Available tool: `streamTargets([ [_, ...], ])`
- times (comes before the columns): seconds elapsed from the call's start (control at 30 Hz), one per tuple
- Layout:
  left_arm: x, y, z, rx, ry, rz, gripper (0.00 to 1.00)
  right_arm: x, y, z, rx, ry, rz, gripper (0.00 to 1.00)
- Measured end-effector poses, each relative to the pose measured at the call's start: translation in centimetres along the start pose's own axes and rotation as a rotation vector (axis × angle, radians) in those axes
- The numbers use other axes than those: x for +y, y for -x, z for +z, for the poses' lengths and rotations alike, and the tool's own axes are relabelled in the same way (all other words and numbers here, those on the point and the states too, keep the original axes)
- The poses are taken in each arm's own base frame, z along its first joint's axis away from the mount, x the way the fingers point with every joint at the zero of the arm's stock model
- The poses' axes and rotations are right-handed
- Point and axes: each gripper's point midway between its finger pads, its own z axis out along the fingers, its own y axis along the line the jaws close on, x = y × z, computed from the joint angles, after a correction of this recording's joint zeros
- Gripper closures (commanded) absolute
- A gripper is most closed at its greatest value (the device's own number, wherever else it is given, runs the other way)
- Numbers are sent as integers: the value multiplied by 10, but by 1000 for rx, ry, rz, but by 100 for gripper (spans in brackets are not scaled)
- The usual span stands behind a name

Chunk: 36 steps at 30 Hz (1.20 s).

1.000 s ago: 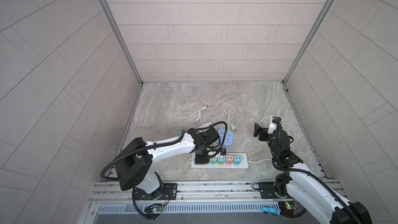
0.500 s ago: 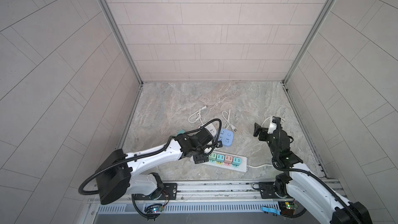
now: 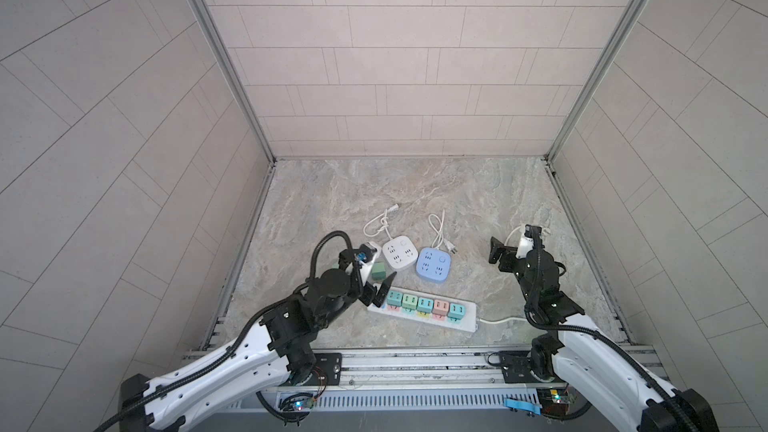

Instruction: Insert the plug

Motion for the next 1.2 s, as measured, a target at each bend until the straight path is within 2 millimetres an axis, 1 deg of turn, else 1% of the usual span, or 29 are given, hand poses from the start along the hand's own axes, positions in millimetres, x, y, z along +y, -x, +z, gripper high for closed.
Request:
streamTargets([
  [0.07, 17, 9, -10, -48, 70, -129, 0, 0, 0, 0, 0, 1, -1, 0],
  [0.13, 31, 7, -18, -60, 128, -234, 0, 0, 0, 0, 0, 1, -1, 0],
  [0.2, 42, -4, -19, -30, 187, -314, 0, 1, 0, 0, 1, 2, -2, 0],
  [0.27, 49, -22, -17, 27, 242, -366, 0, 1, 0, 0, 1, 2, -3, 0],
  [0.33, 55, -41, -14, 94, 305, -408, 28, 1, 0, 0, 1, 2, -4, 0],
  [0.37, 57, -51, -12, 131, 334, -419, 38, 1, 0, 0, 1, 2, -4, 0],
  [0.43, 60, -65, -9, 182, 376, -428, 46, 1, 0, 0, 1, 2, -4, 0],
  [0.47, 60, -72, -6, 207, 393, -431, 54, 1, 0, 0, 1, 3, -5, 0],
  [0.53, 61, -83, -2, 246, 421, -443, 67, 2, 0, 0, 1, 5, -5, 0],
  [0.6, 59, -96, 4, 296, 442, -445, 76, 2, 0, 0, 1, 6, -5, 0],
  [0.67, 56, -108, 10, 343, 453, -443, 78, 2, 0, 0, 1, 6, -6, 0],
  [0.73, 53, -121, 15, 397, 458, -440, 76, 2, -1, 0, 2, 6, -6, 0],
  [0.87, 46, -143, 22, 483, 461, -443, 77, 2, -1, 0, 2, 6, -6, 0],
  [0.97, 42, -161, 24, 543, 464, -444, 80, 2, -1, 0, 2, 6, -6, 0],
  [1.07, 37, -179, 26, 600, 456, -456, 80, 2, 0, 0, 1, 7, -6, 0],
  [1.2, 30, -199, 26, 652, 441, -474, 80, 2, -1, 0, 2, 6, -6, 0],
])
